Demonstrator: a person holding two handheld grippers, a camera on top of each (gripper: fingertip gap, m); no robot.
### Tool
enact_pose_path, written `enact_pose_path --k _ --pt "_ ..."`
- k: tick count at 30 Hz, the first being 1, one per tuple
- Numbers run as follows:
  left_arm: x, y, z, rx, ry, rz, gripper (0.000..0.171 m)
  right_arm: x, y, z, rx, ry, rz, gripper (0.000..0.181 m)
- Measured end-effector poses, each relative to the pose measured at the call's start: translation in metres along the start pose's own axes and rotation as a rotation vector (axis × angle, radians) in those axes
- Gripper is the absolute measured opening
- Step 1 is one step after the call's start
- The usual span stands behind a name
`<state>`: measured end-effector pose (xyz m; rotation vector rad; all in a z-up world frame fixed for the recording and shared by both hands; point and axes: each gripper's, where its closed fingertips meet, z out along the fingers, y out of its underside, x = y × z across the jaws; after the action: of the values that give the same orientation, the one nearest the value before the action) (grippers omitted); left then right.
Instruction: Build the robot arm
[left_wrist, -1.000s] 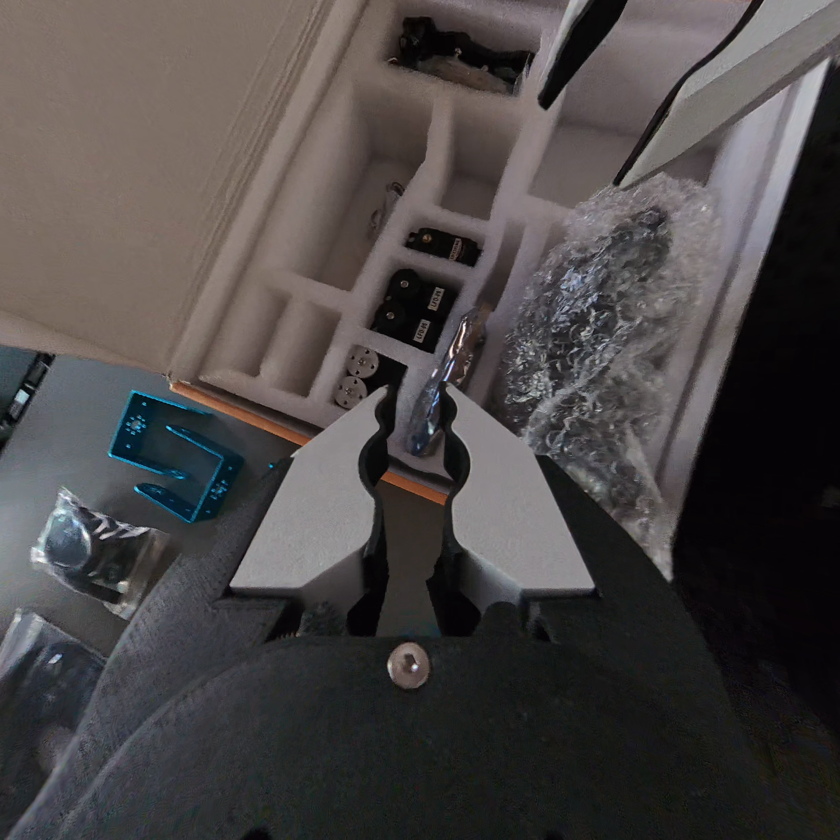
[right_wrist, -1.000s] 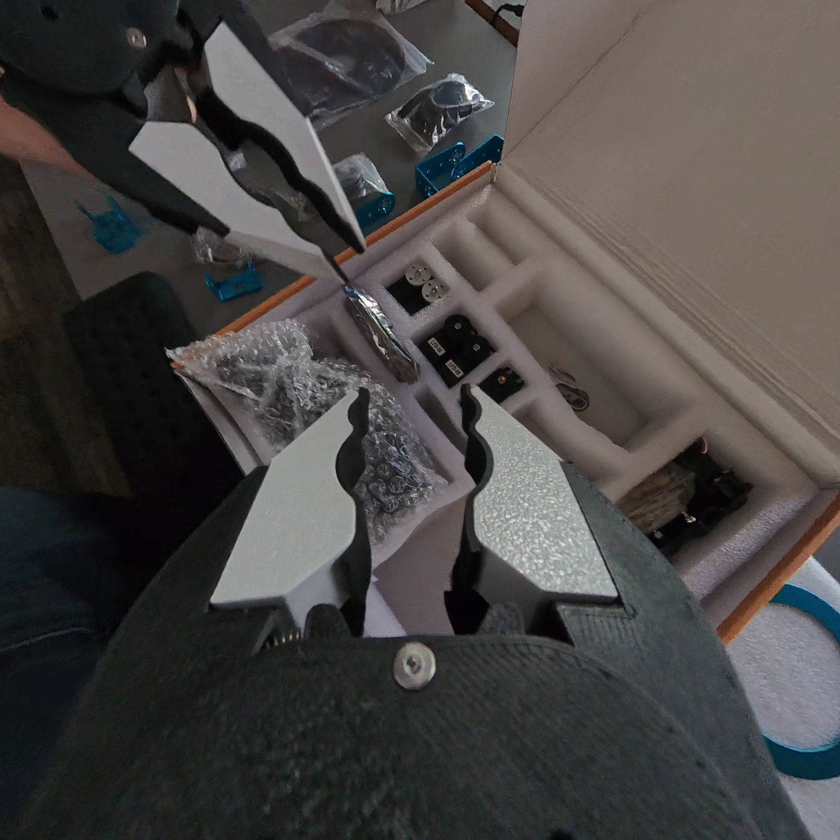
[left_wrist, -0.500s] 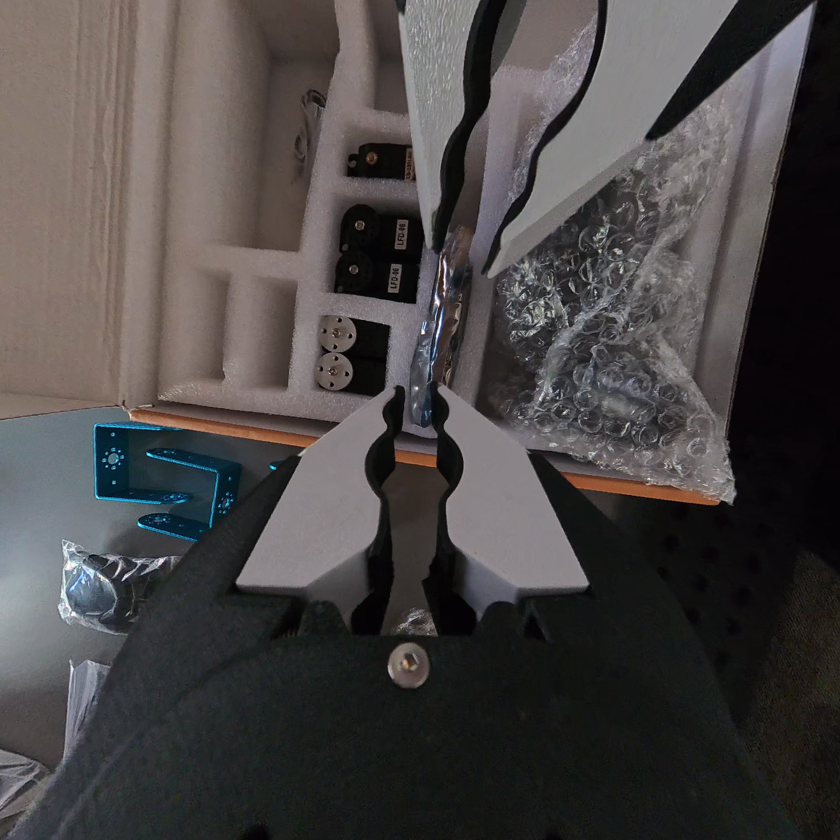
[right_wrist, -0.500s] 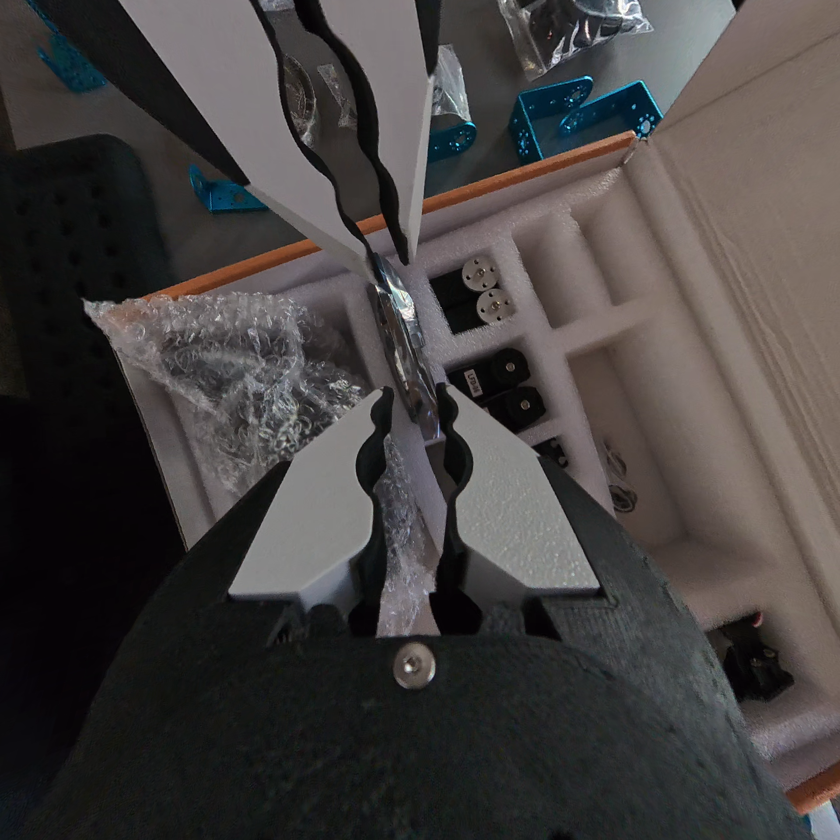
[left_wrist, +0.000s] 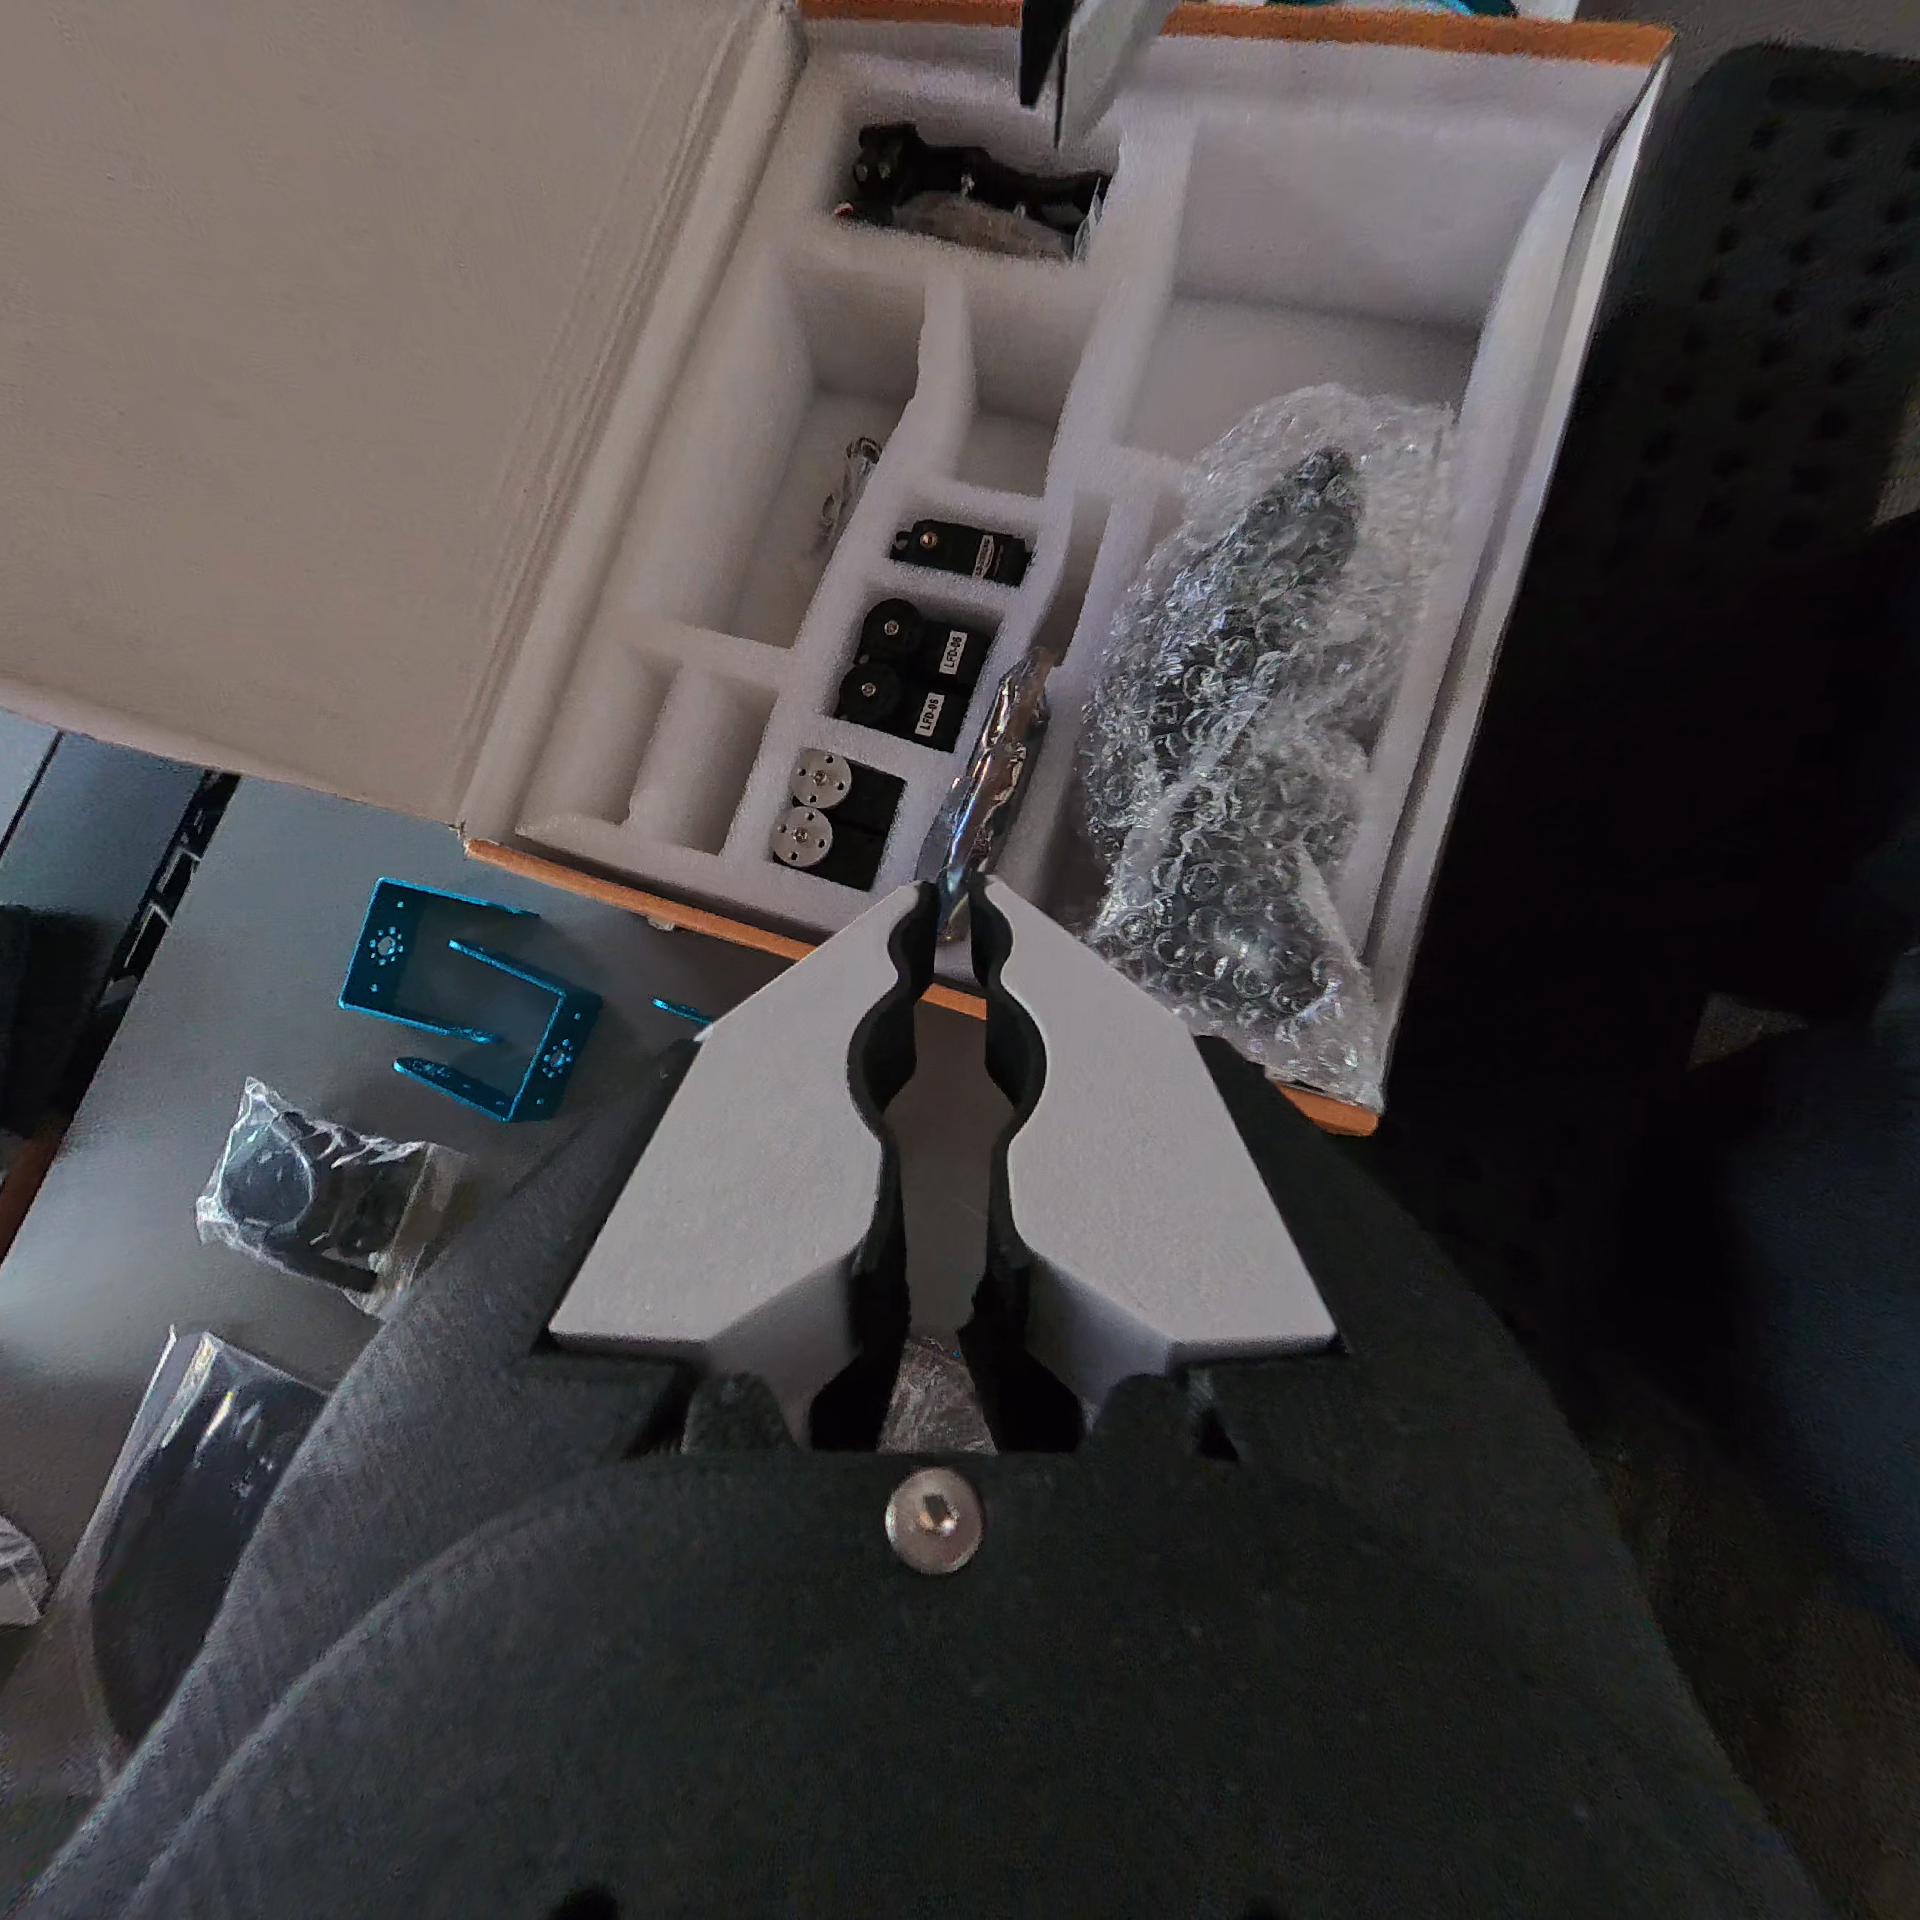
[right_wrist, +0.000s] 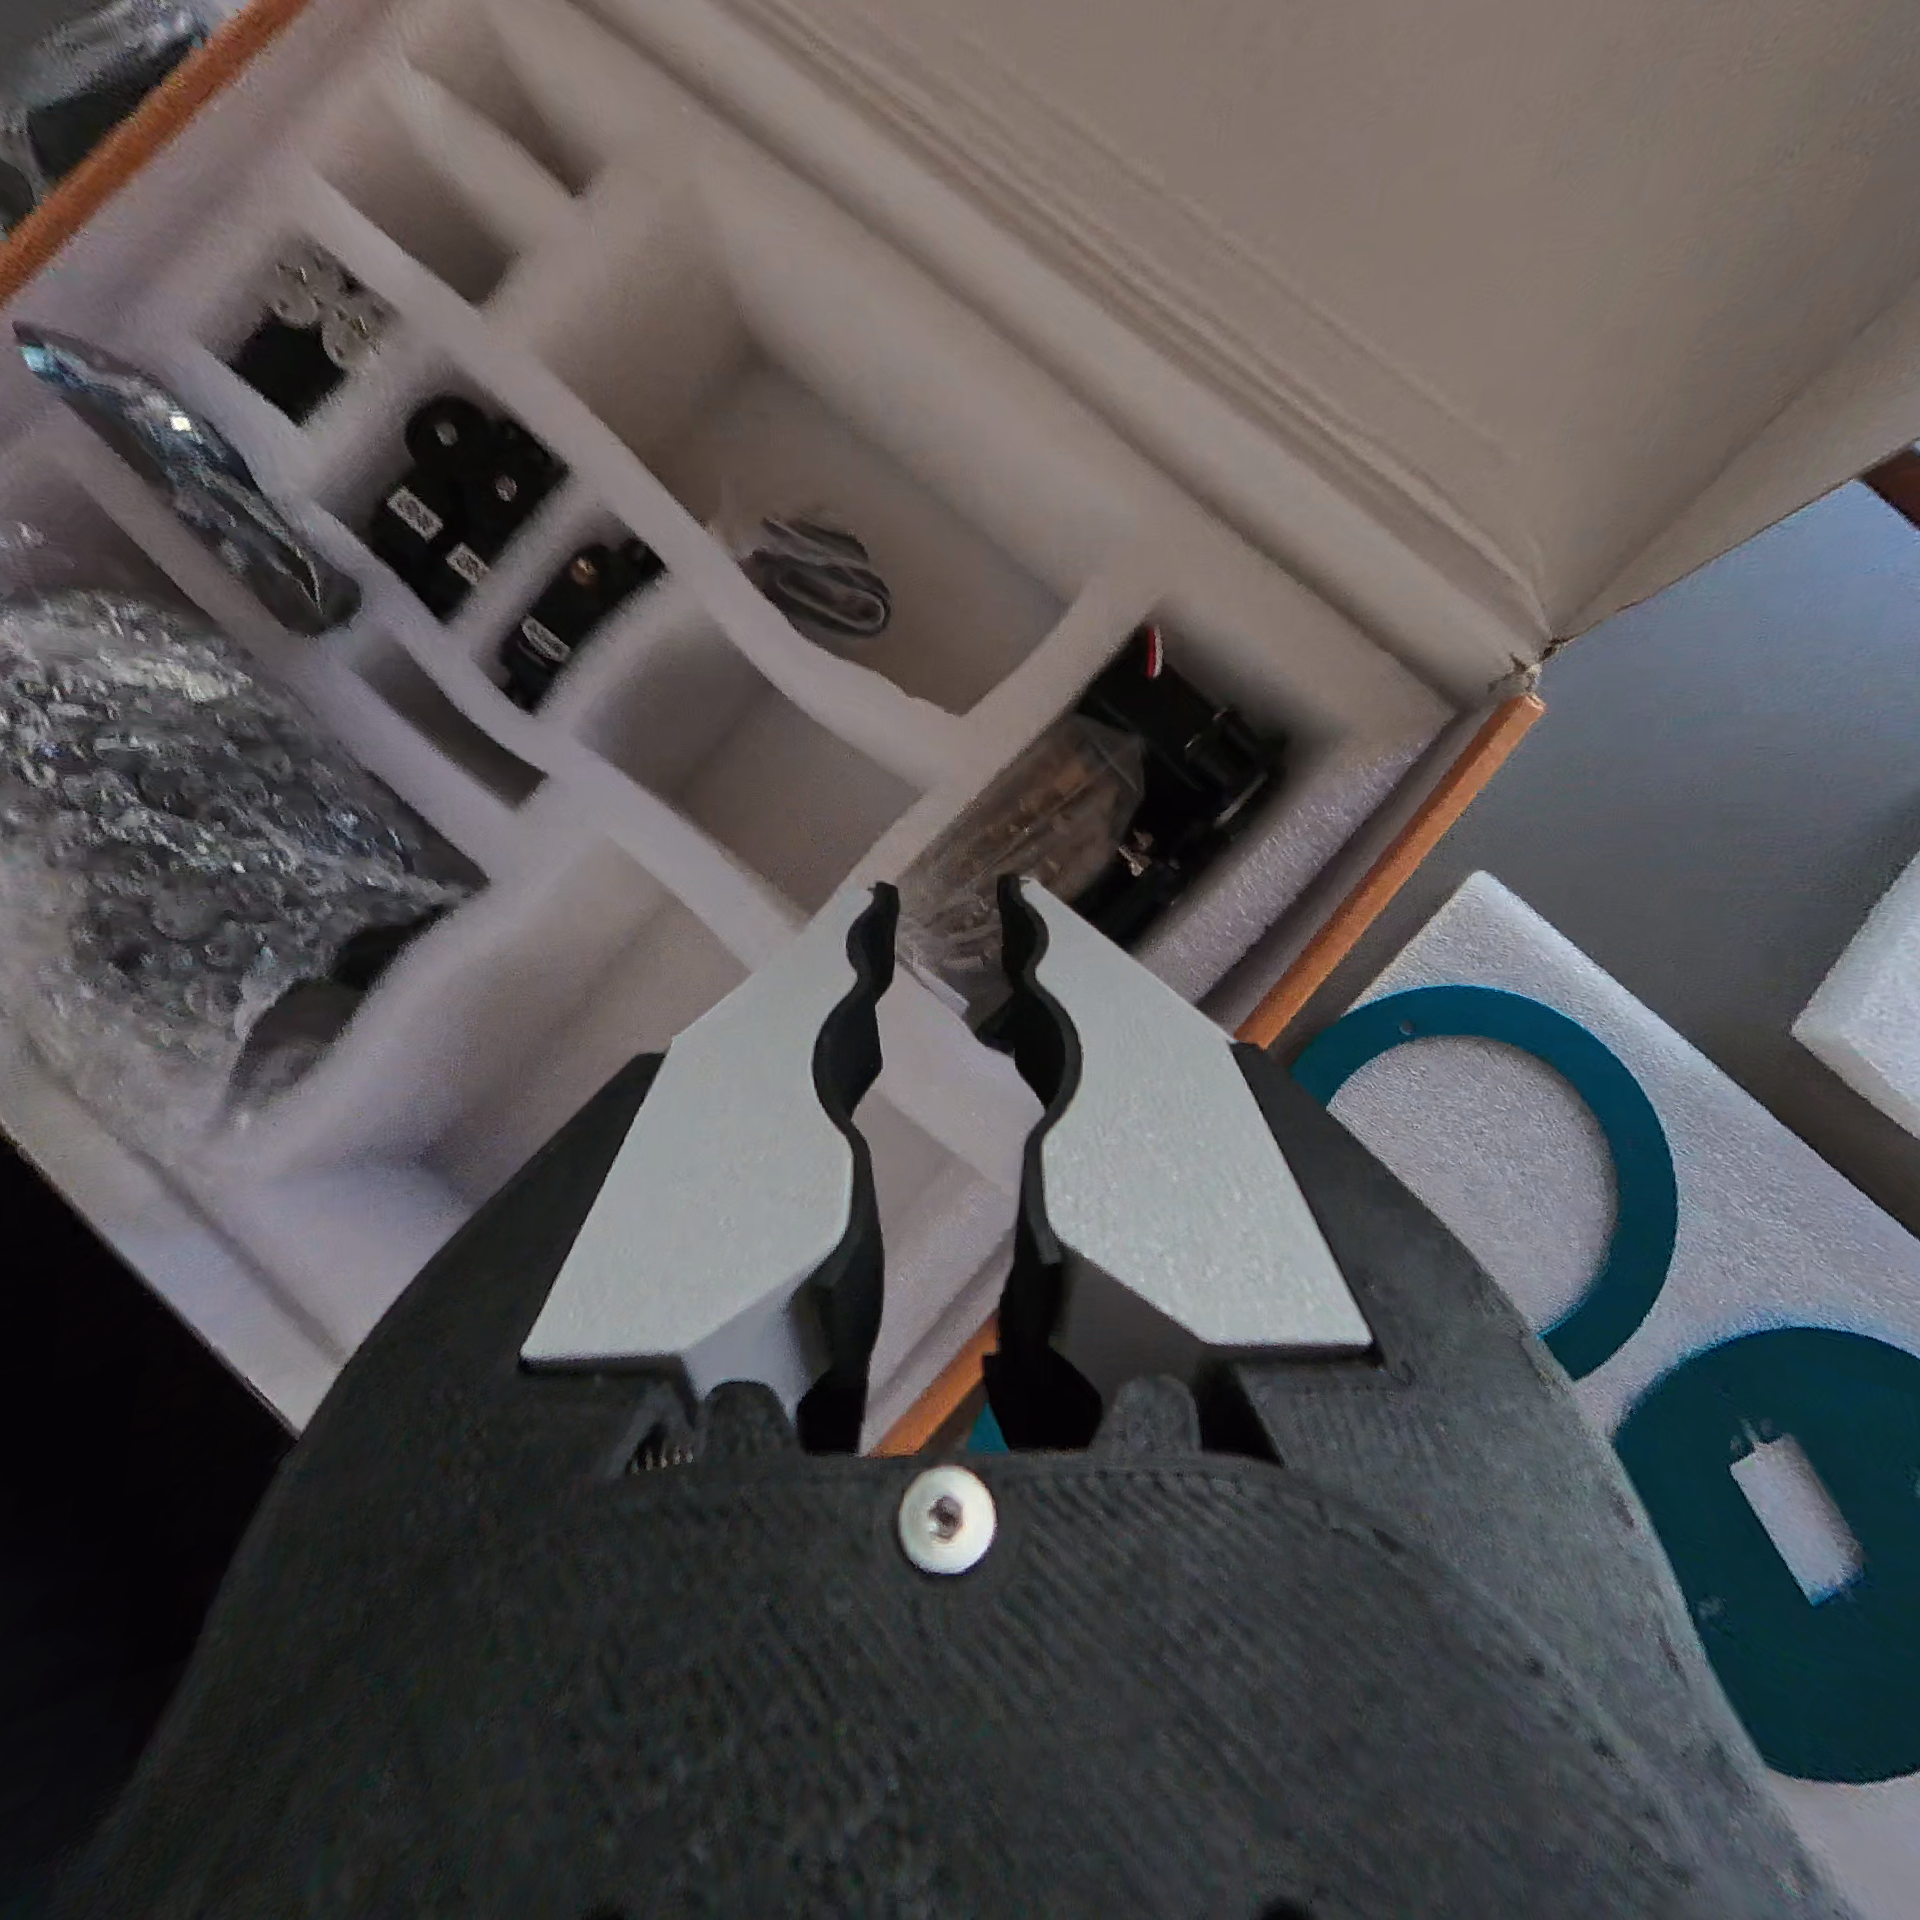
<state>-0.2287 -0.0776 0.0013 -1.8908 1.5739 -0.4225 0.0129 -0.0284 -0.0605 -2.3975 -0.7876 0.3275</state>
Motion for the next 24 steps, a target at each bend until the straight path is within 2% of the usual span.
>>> enact_pose_path --k 5,12,21,24 --pt "0.001 -0.005 -0.022 0.030 -0.054 -0.044 0.003 -0.015 0.010 0.011 -0.070 -0.113 -0.121 0.018" --pt "-0.016 -0.015 -0.041 0.097 -0.129 -0.148 0.004 -0.011 0.023 0.022 -0.176 -0.126 -0.218 0.013" --pt "-0.011 -0.014 -0.050 0.088 -0.139 -0.136 0.004 -0.008 0.027 0.025 -0.285 -0.221 -0.267 0.011" --pt "-0.009 -0.014 -0.051 0.092 -0.140 -0.146 0.004 -0.012 0.030 0.026 -0.334 -0.262 -0.328 0.004"
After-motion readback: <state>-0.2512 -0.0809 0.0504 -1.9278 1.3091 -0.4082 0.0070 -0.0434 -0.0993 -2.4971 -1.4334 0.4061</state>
